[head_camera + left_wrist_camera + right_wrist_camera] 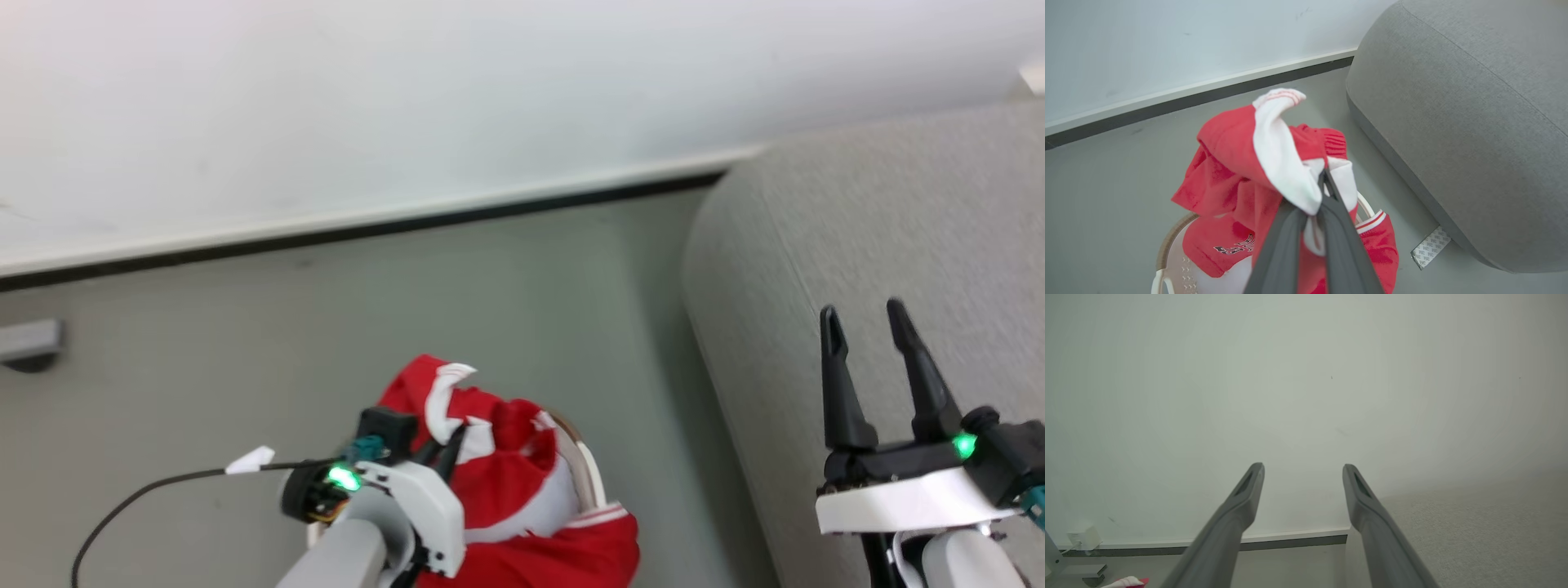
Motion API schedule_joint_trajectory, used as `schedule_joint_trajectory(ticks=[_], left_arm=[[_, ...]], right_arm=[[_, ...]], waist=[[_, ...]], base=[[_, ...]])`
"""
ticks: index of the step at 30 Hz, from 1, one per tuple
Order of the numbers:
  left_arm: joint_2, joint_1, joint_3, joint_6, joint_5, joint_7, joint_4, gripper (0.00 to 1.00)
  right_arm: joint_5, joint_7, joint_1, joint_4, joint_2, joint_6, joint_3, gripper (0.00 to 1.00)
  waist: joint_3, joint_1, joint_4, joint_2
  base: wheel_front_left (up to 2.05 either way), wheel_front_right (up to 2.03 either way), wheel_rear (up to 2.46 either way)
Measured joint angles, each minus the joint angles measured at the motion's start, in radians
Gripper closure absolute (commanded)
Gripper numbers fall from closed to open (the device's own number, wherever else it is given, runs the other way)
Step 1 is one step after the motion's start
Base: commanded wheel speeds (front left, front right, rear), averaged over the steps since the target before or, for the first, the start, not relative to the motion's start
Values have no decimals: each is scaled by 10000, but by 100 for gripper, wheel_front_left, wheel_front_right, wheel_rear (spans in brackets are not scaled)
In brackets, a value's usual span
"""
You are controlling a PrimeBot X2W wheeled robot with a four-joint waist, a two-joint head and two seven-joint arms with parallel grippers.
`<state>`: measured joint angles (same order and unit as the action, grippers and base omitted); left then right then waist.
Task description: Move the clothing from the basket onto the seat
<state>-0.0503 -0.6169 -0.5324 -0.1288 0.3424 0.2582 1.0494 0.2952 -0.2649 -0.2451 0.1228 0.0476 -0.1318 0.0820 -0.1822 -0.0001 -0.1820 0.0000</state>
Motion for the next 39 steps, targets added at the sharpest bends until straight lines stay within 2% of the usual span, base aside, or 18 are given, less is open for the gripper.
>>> schedule_joint_trajectory(ticks=[5, 8, 16, 23, 30, 39], left_arm=[[-40, 131, -767, -2, 589, 46, -1246, 100], [-268, 135, -959, -27, 815, 52, -2157, 100], [-765, 134, -650, -27, 980, 58, -4435, 100], [-1078, 100, -353, 186, 1097, -27, -6004, 100], [-1388, 97, -54, 594, 1214, -370, -7465, 100], [-1482, 316, -115, 853, 1271, -736, -8337, 100]], right_arm=[[75, 0, 384, 253, 4, 0, 163, 0], [153, 0, 593, 359, 6, 0, 336, 0], [234, 0, 903, 533, 4, 0, 842, 0], [385, 0, 1042, 631, 6, 0, 1273, 0], [504, 2, 1044, 671, 6, 0, 1666, 0], [497, 0, 980, 740, 8, 0, 2232, 0]], waist=[[755, 0, 615, 0], [1158, -1, 919, 0], [1901, -2, 1499, 0], [2155, -2, 1751, 0], [2245, -1, 1887, 1], [2215, 0, 1929, 1]], base=[[0, 0, 0], [0, 0, 0], [0, 0, 0], [0, 0, 0], [0, 0, 0], [0, 0, 0]])
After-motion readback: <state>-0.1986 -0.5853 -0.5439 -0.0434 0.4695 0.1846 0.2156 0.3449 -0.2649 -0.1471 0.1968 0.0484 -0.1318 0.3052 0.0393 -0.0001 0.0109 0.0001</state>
